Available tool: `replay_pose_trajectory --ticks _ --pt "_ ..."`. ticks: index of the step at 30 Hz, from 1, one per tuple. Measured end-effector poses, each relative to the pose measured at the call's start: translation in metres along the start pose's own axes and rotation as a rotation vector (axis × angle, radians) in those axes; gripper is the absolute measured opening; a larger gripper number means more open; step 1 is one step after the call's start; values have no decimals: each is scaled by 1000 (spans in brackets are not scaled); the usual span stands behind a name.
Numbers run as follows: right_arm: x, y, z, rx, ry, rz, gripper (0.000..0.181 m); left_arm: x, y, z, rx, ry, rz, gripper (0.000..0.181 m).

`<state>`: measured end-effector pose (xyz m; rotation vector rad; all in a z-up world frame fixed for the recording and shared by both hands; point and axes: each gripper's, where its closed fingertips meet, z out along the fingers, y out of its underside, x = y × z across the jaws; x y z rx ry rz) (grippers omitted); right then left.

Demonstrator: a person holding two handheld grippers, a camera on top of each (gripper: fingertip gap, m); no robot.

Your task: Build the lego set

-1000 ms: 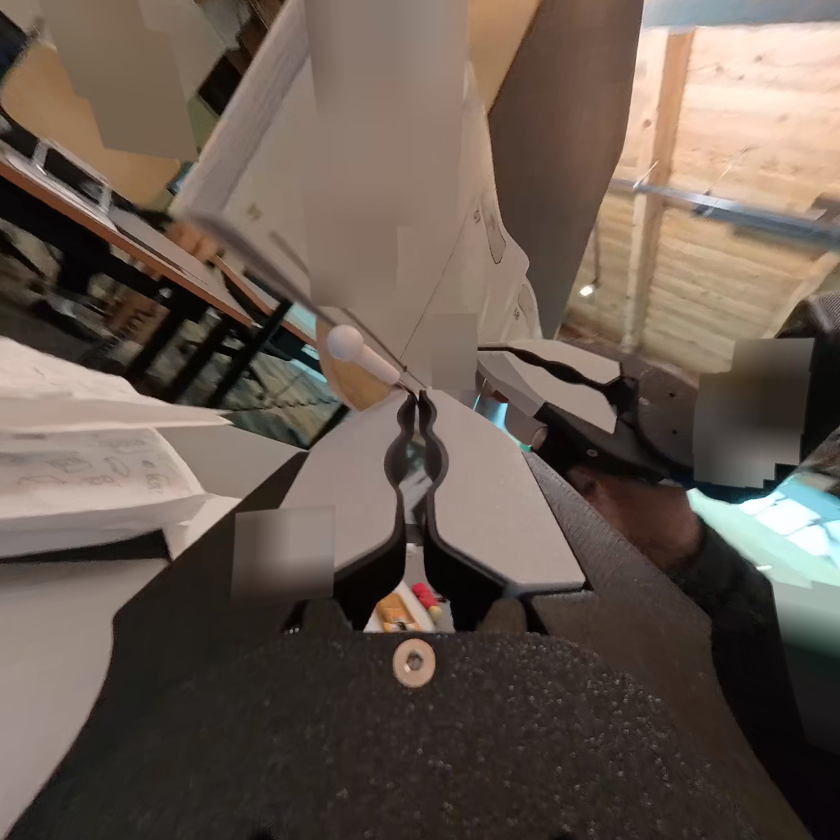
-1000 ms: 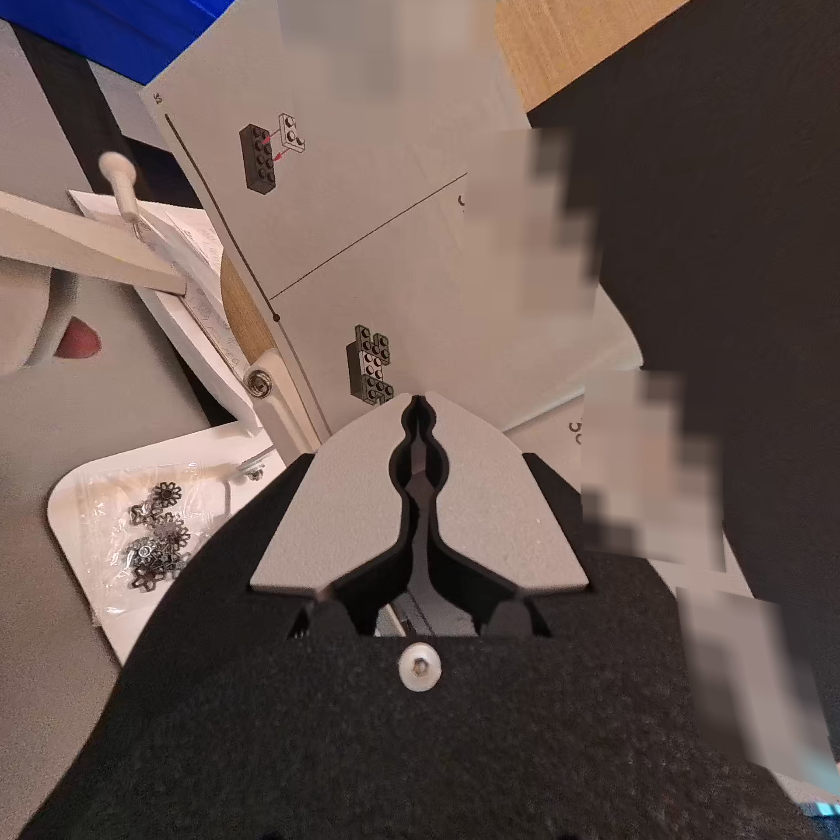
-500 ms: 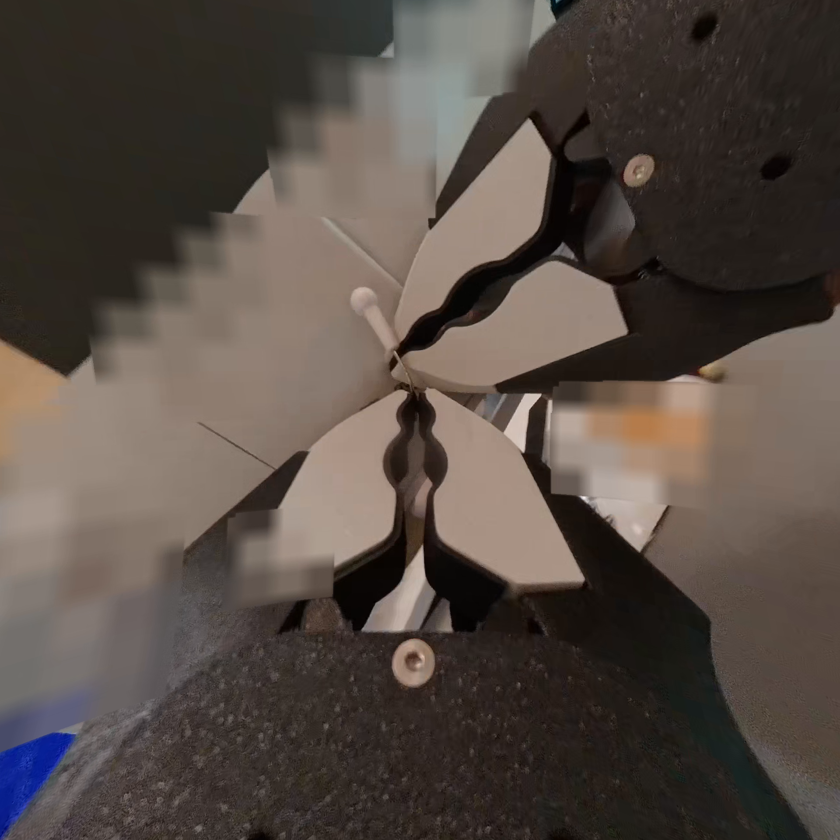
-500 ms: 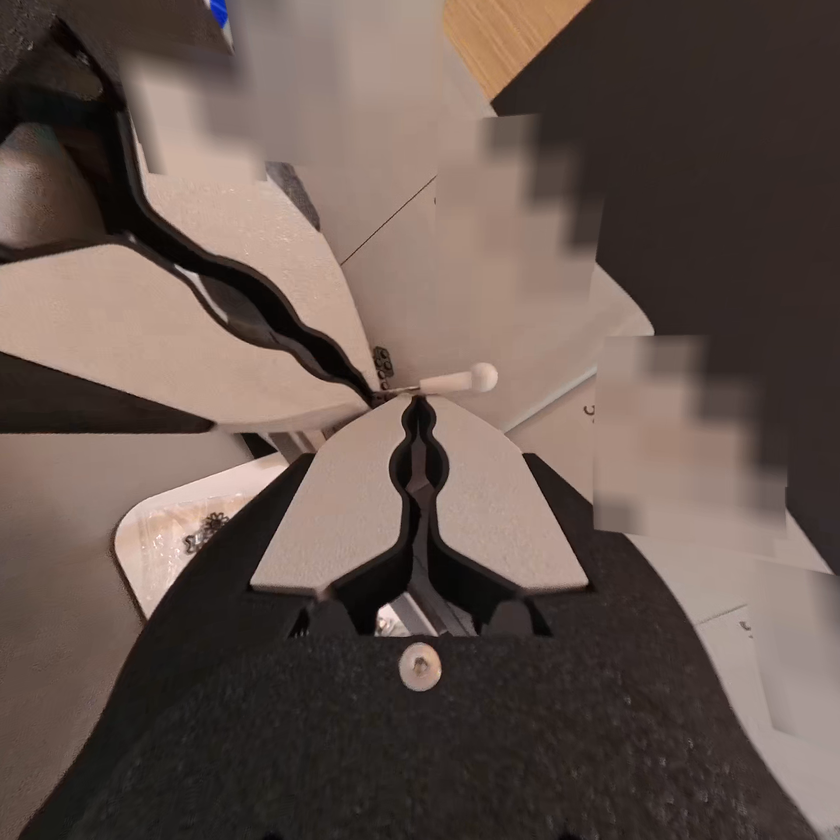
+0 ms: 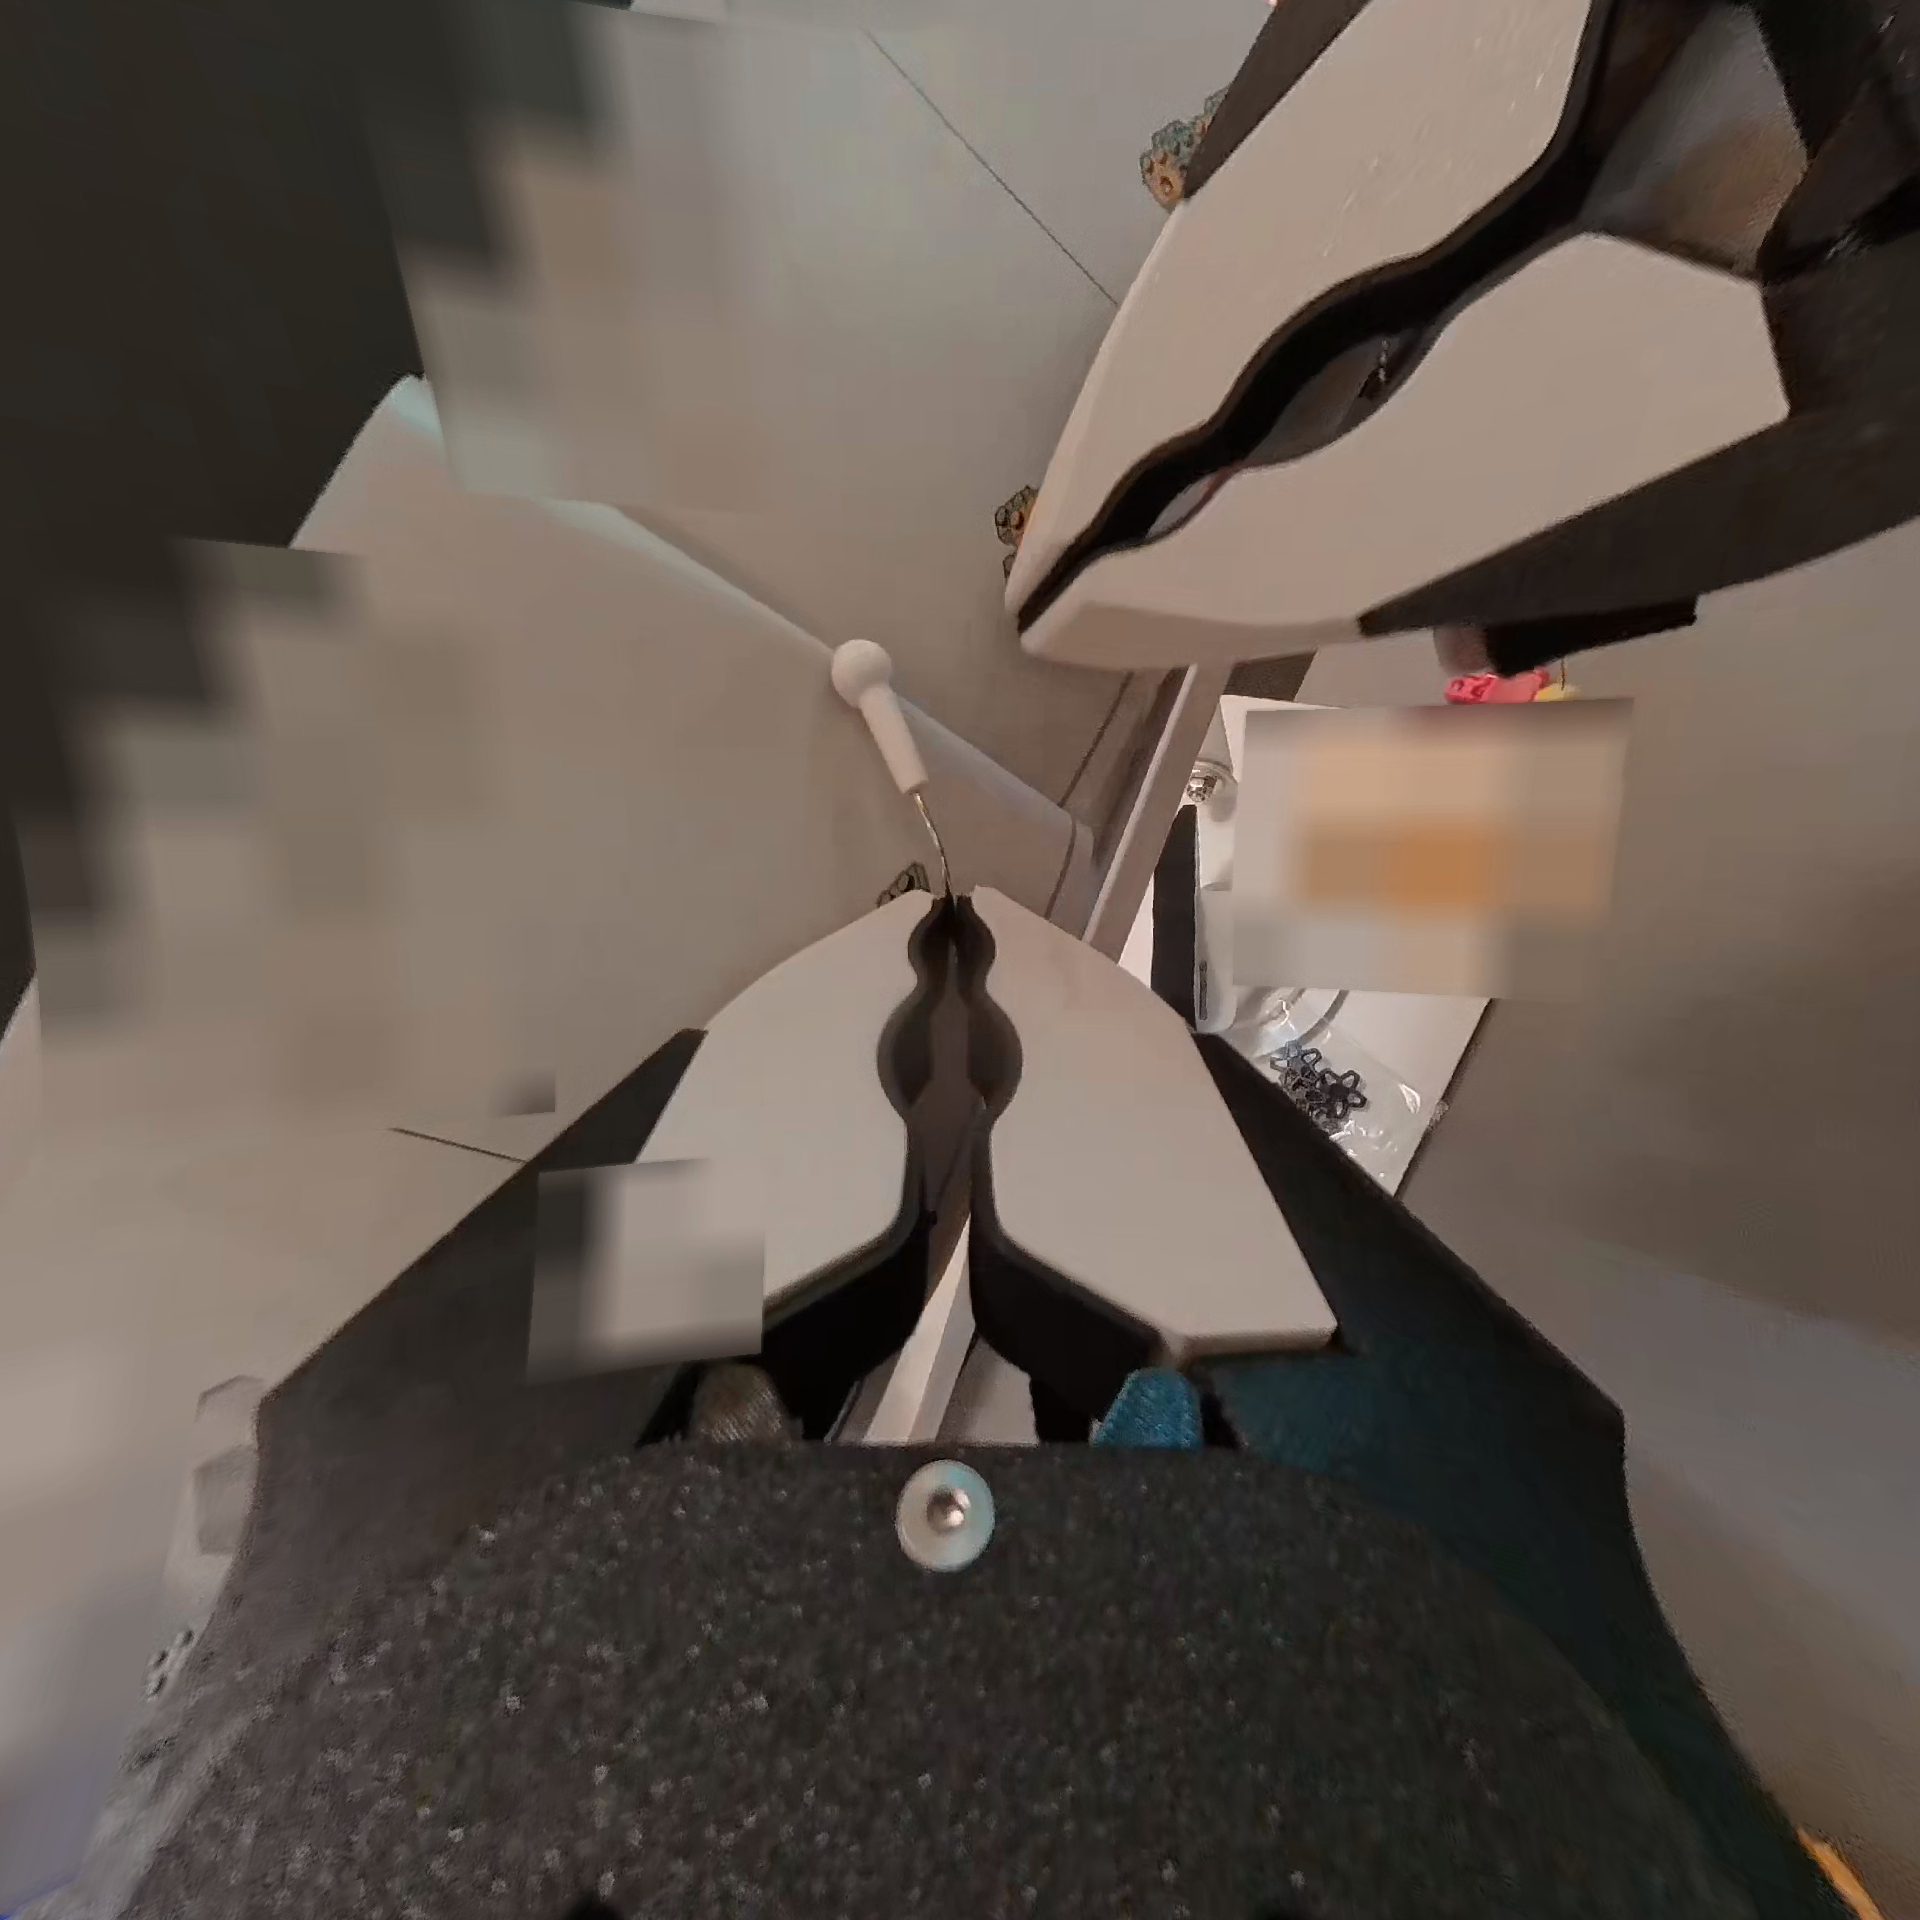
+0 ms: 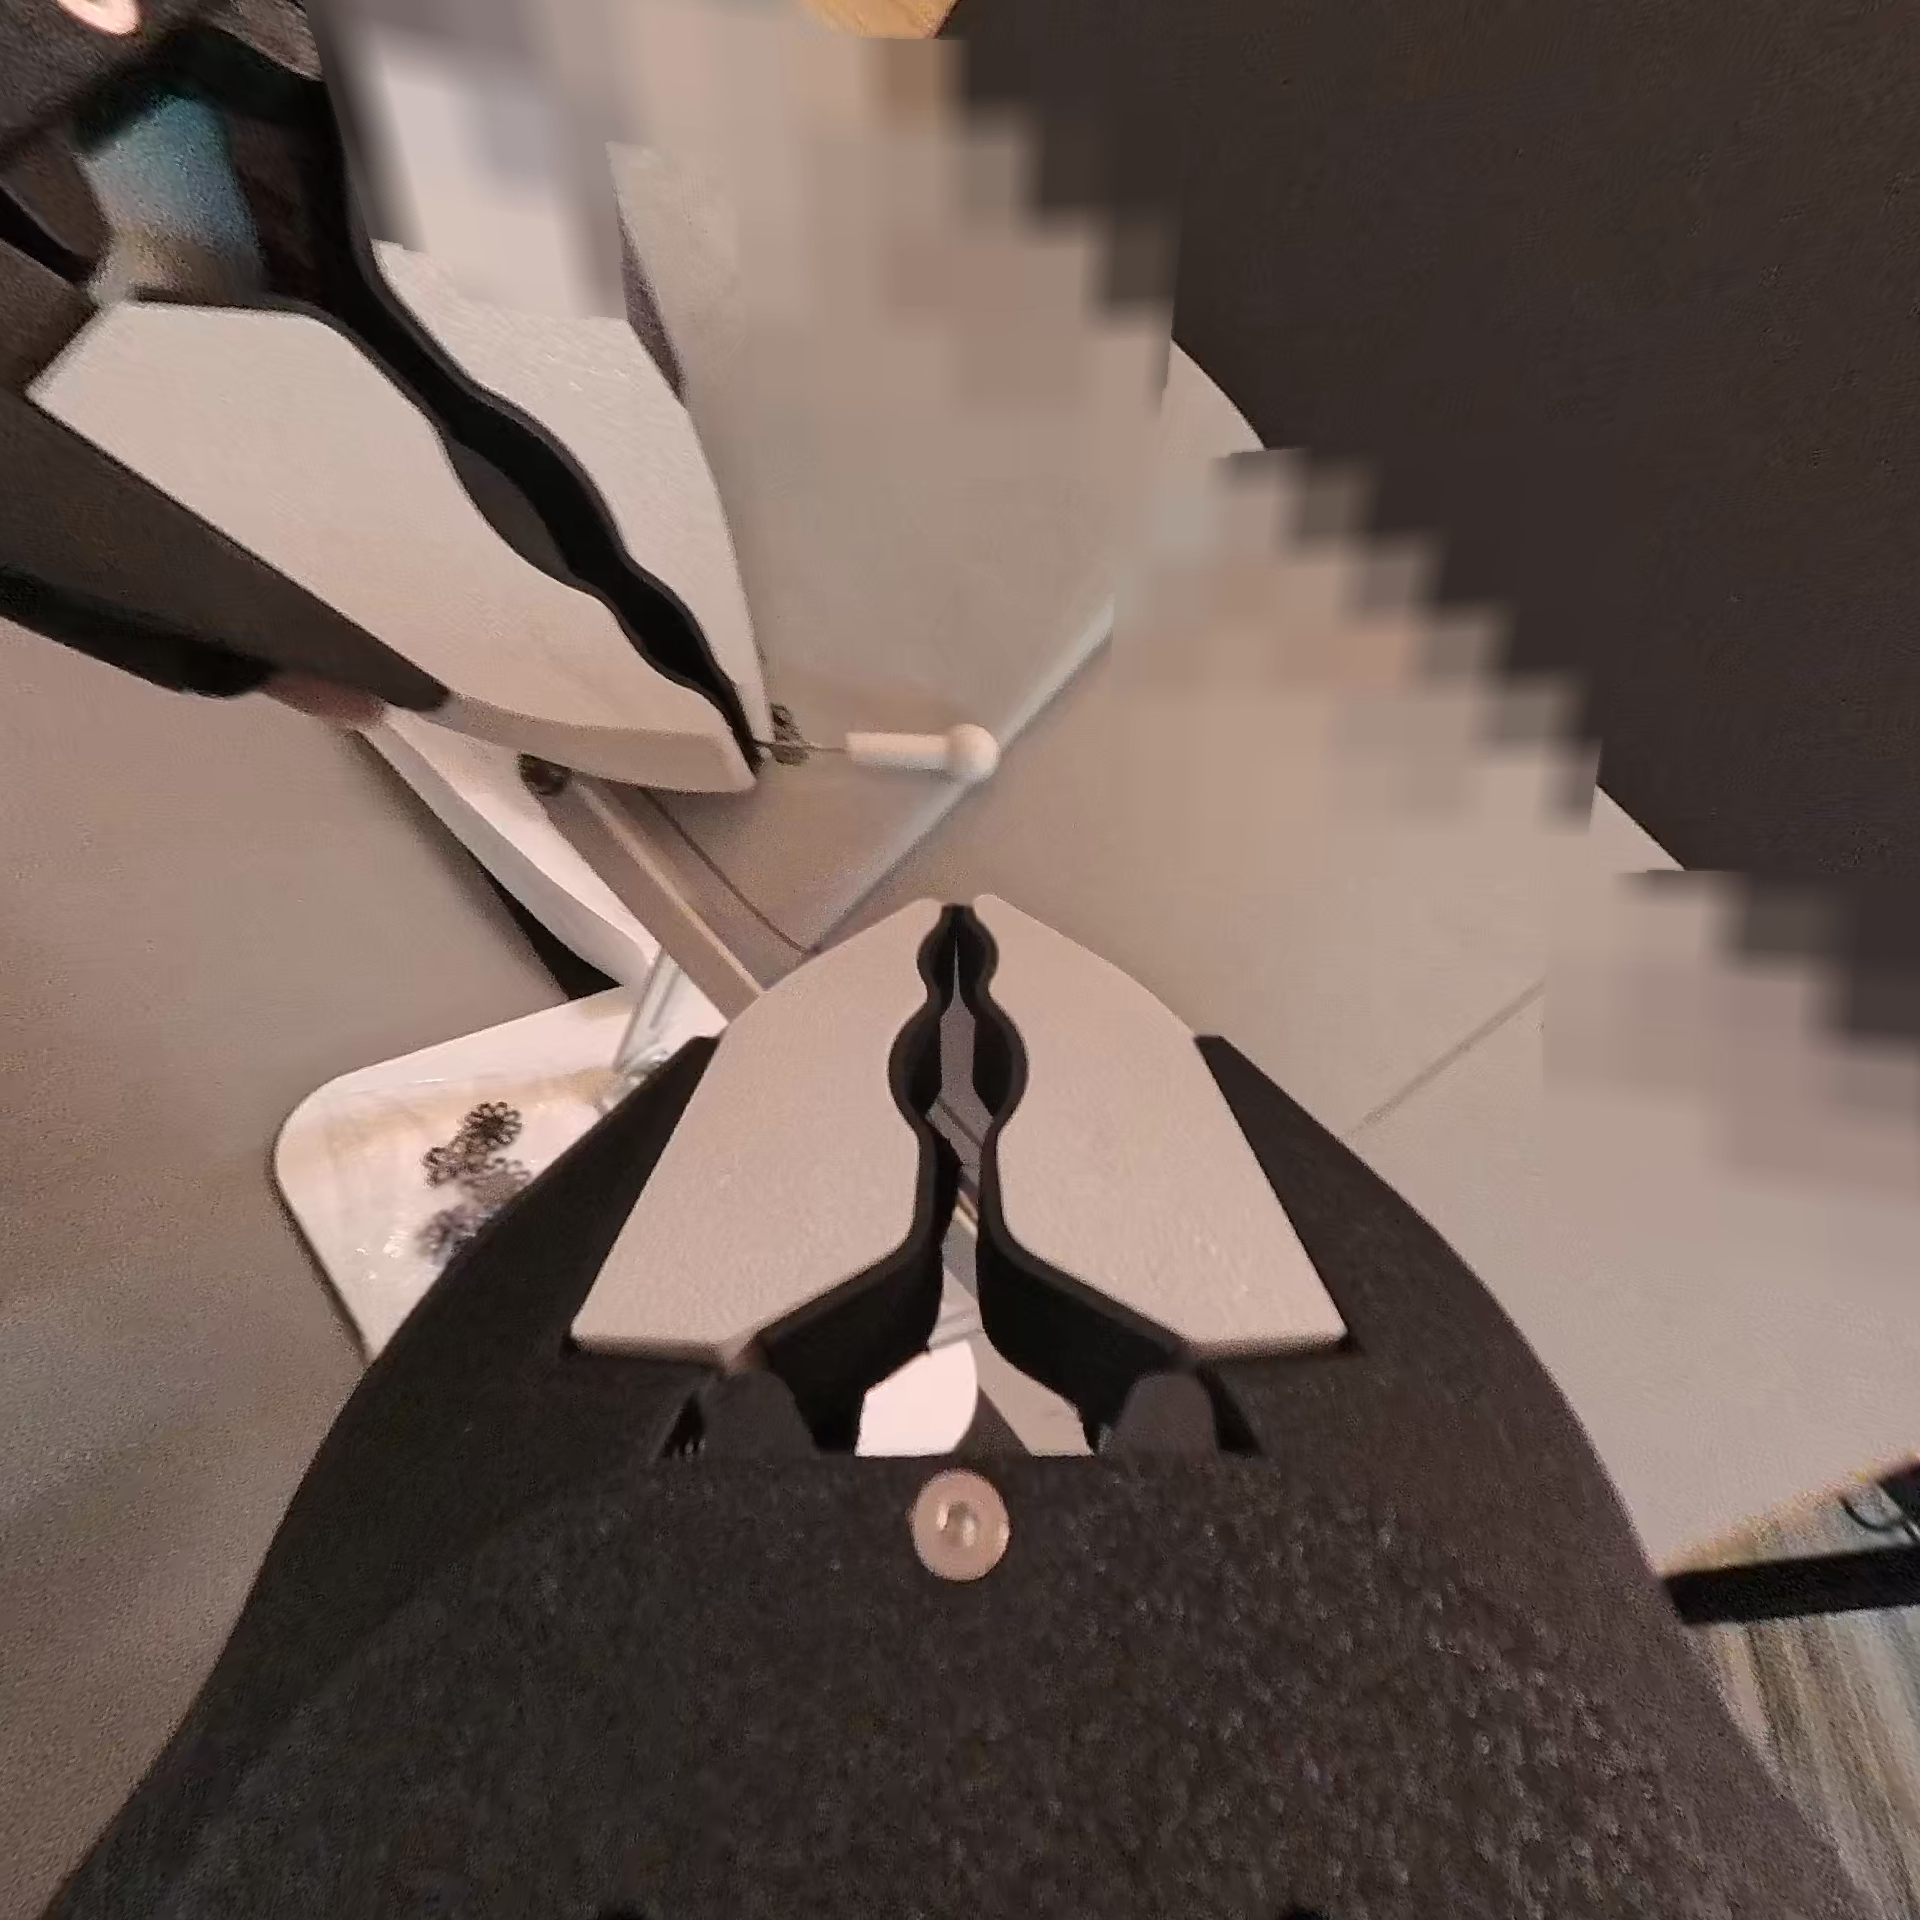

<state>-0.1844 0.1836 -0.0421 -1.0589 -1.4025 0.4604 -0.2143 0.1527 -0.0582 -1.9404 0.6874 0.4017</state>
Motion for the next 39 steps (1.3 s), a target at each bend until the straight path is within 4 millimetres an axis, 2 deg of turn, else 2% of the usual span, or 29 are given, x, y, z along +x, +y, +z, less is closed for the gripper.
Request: replay_pose_trajectory --ticks 9,14,19,22,25,27,32,35,39 --pt "30 19 -14 -36 99 2 2 -1 15 -9 -29 -75 -85 13" --pt "41 28 -33 -12 150 -1 2 -1 18 -40 113 -118 -288 18" --pt "46 39 -58 61 182 154 8 -5 38 -65 243 -235 -503 18" --pt "37 37 -81 114 194 232 14 -8 44 -84 340 -324 -587 10" --pt "20 34 -107 132 210 259 19 -8 46 -100 390 -396 -607 0" --pt "5 33 -124 135 194 305 19 -9 44 -110 423 -431 -626 0" --pt "-29 41 -160 130 145 465 0 -12 54 -118 406 -493 -653 0" --pt "-38 53 -171 124 141 547 0 -18 58 -115 400 -503 -683 0" --pt "-41 61 -167 121 100 588 0 -38 54 -116 412 -559 -679 0"
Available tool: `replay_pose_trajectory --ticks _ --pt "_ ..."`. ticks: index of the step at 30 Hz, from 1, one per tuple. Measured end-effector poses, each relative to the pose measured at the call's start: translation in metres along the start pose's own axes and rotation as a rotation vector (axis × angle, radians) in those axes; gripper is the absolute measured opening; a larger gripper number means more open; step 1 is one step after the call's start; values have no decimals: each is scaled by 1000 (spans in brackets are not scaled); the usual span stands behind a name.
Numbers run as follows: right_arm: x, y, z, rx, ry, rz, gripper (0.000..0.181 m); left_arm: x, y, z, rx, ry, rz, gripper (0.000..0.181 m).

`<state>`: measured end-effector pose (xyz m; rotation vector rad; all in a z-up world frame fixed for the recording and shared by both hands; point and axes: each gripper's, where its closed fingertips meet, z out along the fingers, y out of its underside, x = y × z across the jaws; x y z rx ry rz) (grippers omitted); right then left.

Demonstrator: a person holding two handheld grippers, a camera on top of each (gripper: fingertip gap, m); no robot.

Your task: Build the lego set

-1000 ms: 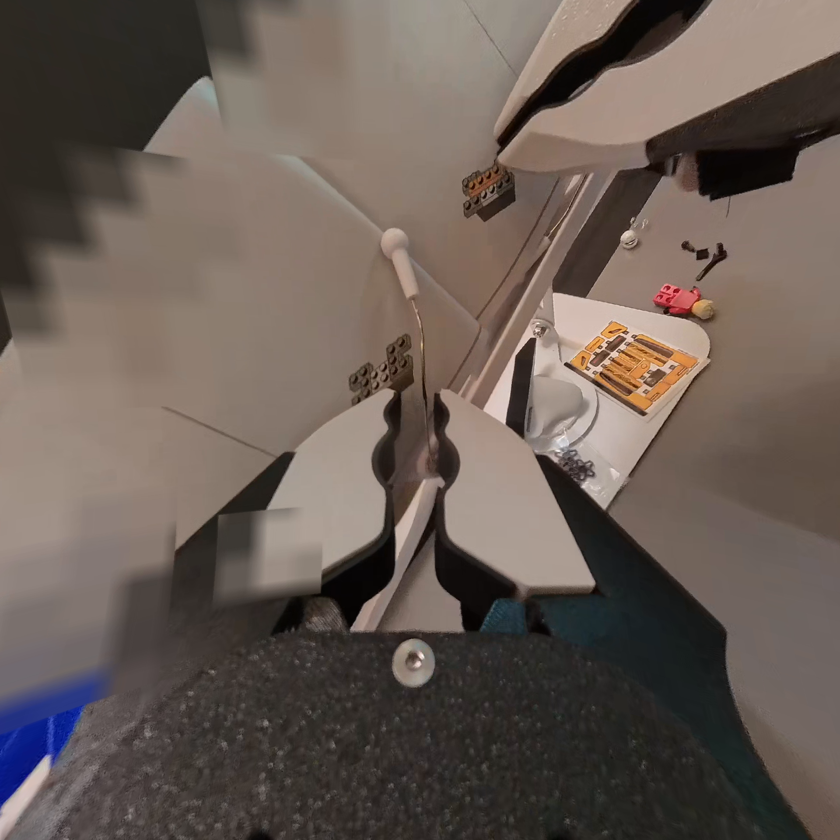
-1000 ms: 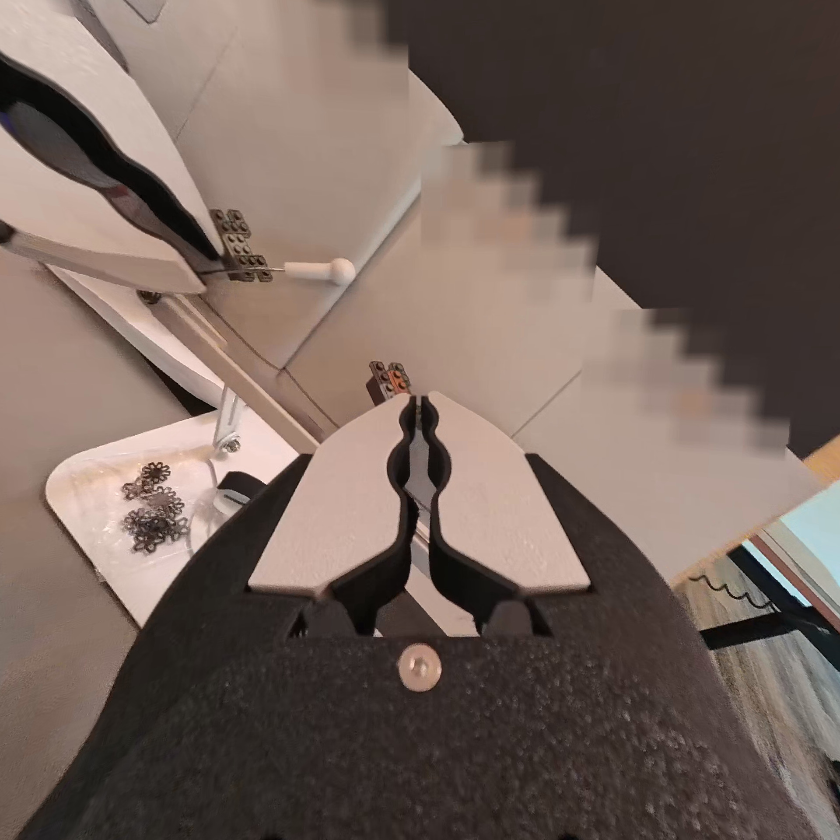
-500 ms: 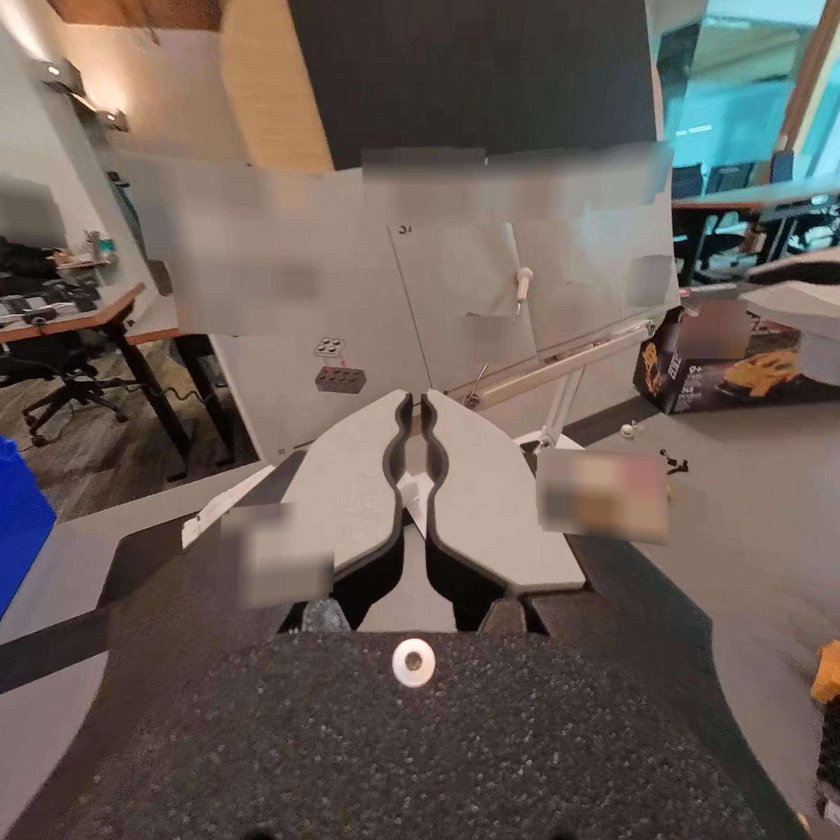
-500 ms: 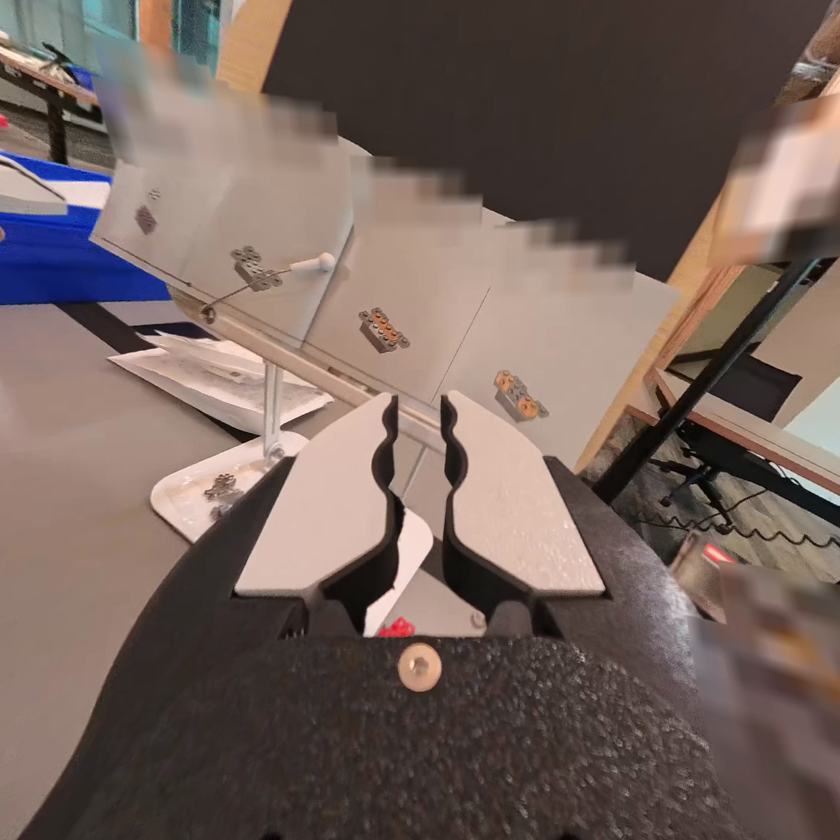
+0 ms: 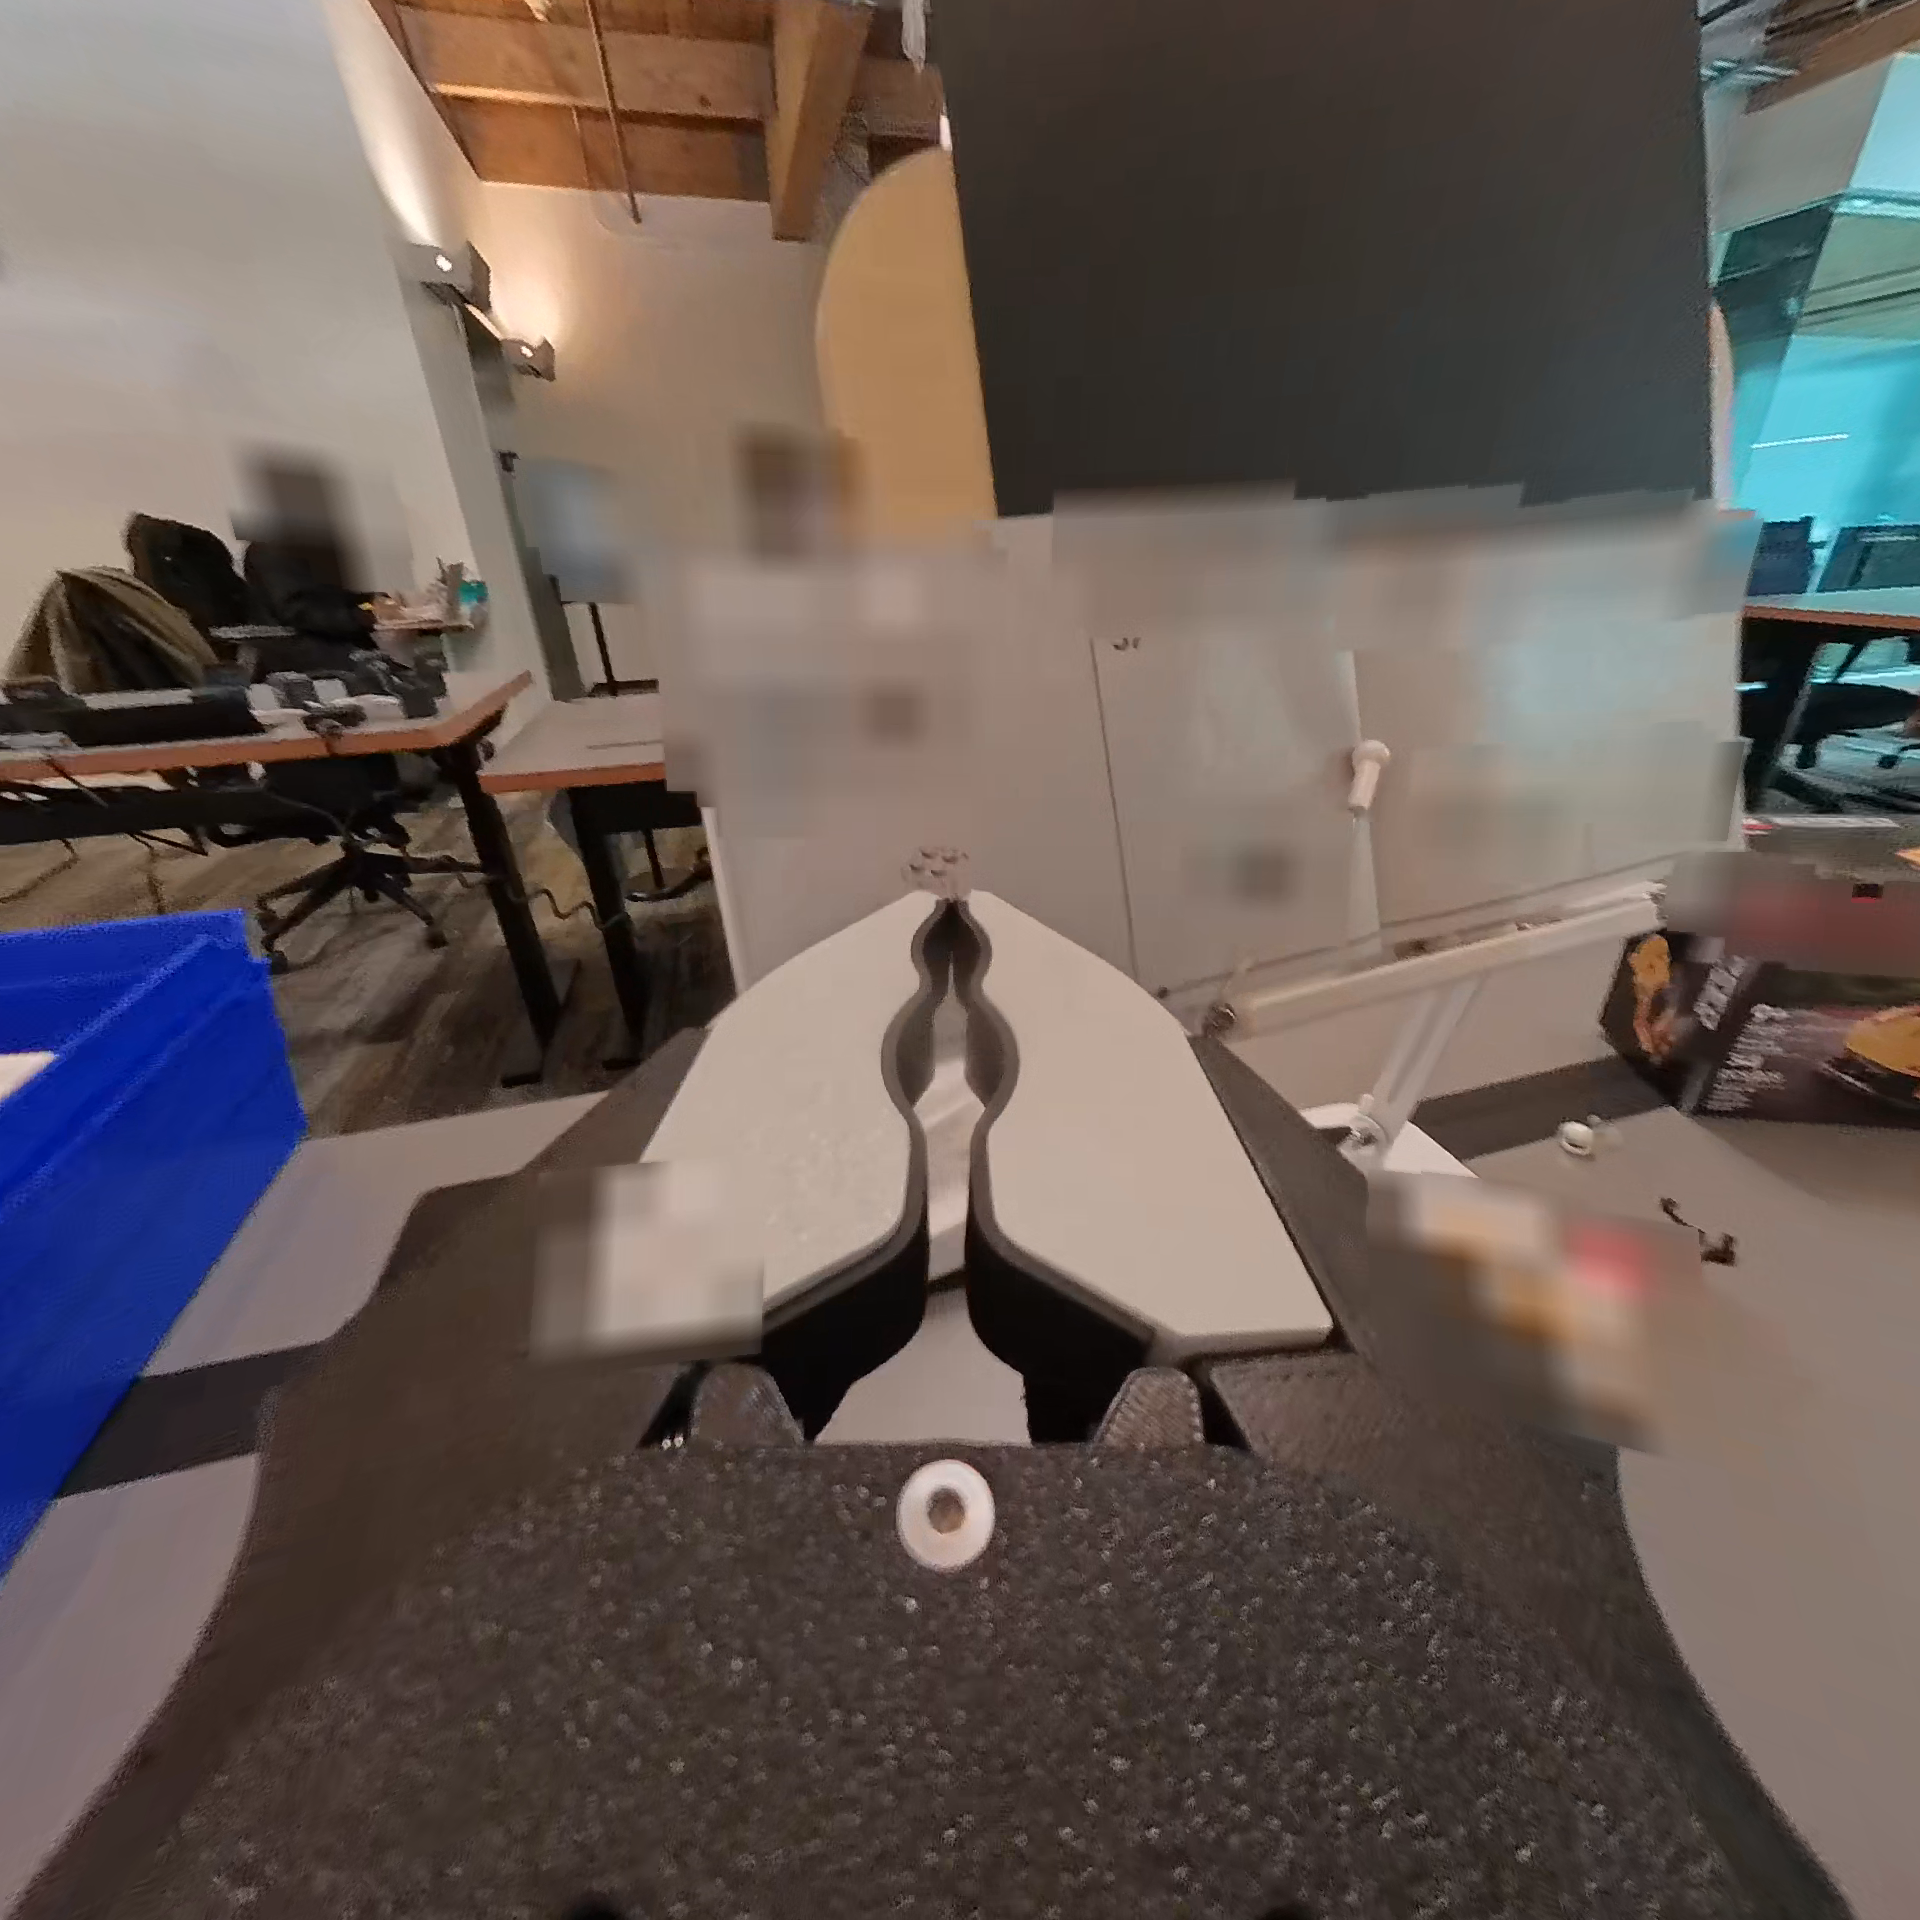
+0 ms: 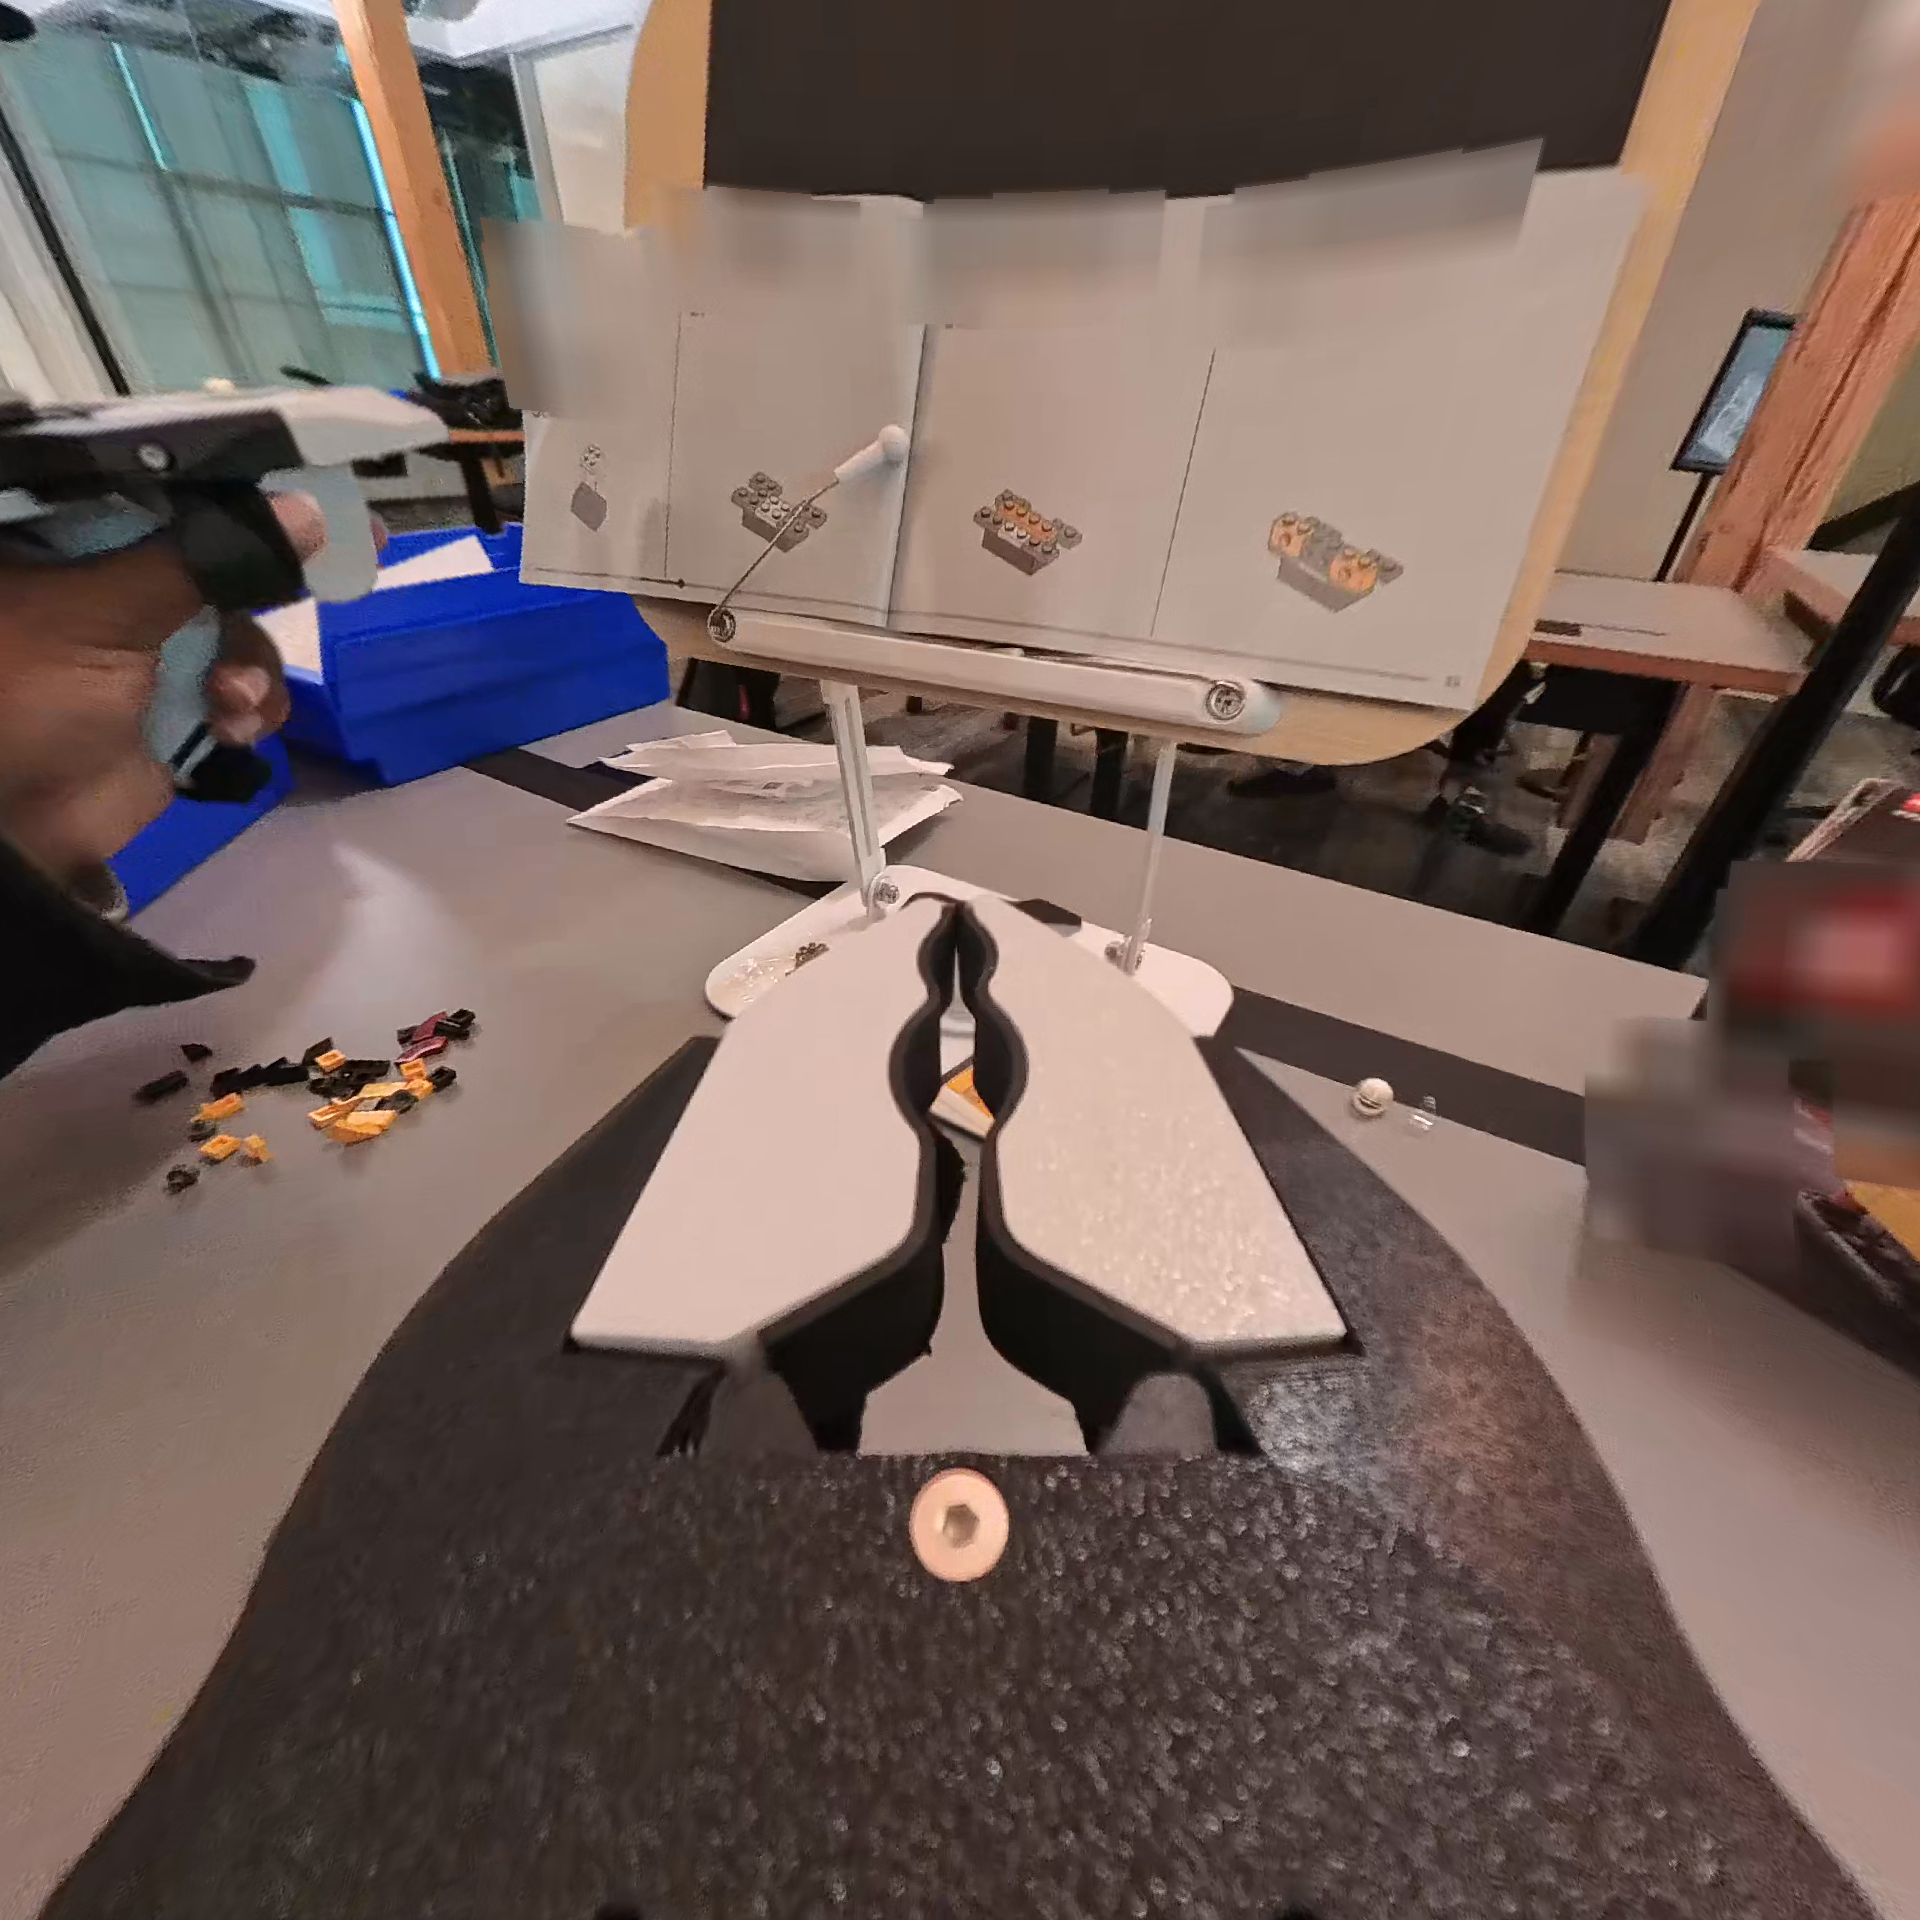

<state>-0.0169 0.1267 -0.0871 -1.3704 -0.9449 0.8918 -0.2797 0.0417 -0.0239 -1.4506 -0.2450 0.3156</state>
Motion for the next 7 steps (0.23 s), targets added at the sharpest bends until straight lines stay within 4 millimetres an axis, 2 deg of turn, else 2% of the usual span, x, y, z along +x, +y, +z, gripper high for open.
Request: replay_pose_trajectory --ticks 7 --pt "-3 6 2 7 -32 -26 0 -24 -19 29 37 -55 27 0"
